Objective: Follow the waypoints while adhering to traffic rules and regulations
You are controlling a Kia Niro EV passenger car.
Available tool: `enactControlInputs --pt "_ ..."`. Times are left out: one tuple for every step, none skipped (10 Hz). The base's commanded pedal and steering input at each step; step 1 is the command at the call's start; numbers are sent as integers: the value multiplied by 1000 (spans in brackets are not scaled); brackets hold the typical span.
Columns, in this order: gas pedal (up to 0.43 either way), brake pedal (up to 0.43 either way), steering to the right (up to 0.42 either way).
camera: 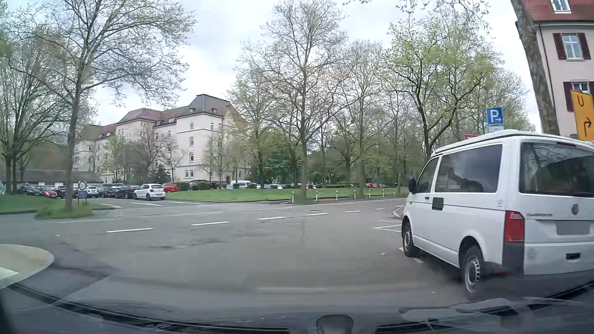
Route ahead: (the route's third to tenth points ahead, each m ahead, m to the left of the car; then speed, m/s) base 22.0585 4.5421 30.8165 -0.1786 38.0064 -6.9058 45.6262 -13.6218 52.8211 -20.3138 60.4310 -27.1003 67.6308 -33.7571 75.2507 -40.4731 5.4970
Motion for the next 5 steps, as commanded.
enactControlInputs --pt "0 128 4" --pt "0 128 4" --pt "0 122 4" --pt "0 128 4" --pt "0 128 4"
